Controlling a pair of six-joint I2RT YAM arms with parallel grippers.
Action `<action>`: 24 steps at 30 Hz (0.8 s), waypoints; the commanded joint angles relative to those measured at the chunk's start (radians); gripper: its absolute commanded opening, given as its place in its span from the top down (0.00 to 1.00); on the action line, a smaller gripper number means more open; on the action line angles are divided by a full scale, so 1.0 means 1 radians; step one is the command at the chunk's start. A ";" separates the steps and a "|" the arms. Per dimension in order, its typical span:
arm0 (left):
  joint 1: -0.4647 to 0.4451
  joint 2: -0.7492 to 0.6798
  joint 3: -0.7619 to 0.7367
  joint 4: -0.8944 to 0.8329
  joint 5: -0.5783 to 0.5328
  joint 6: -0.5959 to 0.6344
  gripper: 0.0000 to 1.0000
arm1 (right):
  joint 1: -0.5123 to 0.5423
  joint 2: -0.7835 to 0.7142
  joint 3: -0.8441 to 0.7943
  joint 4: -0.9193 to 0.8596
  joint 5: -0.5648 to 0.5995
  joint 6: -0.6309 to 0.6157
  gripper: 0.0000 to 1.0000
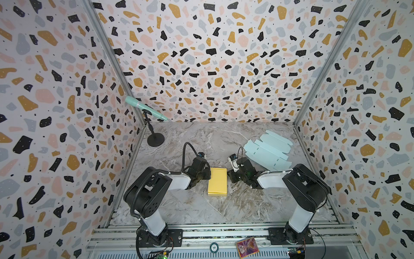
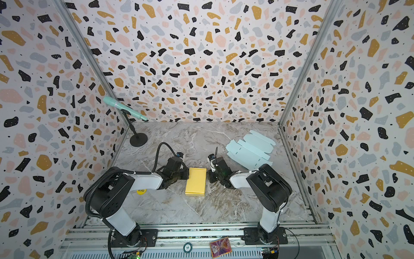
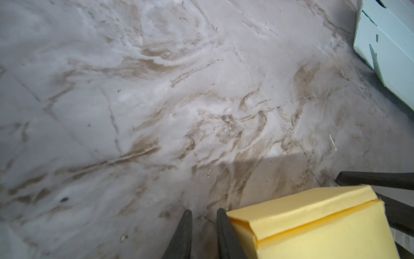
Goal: Fold the paper box
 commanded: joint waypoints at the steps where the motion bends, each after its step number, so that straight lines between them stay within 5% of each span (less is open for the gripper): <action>1: 0.049 -0.009 0.026 -0.043 0.016 0.050 0.74 | -0.013 -0.081 -0.047 -0.003 -0.028 0.009 0.67; 7: 0.078 -0.185 -0.015 -0.162 -0.030 0.054 0.58 | -0.052 -0.208 -0.103 -0.018 -0.034 0.013 0.59; 12: 0.031 -0.450 -0.159 -0.232 -0.018 -0.005 0.45 | -0.081 -0.275 -0.041 -0.076 -0.157 -0.024 0.34; 16: -0.101 -0.670 -0.242 -0.340 -0.025 -0.076 0.30 | -0.082 -0.244 0.061 -0.077 -0.301 -0.060 0.17; 20: -0.244 -0.905 -0.334 -0.376 -0.042 -0.215 0.18 | -0.084 -0.123 0.216 -0.158 -0.408 -0.114 0.12; 24: -0.383 -0.979 -0.382 -0.377 -0.056 -0.314 0.07 | -0.052 -0.034 0.325 -0.244 -0.454 -0.193 0.10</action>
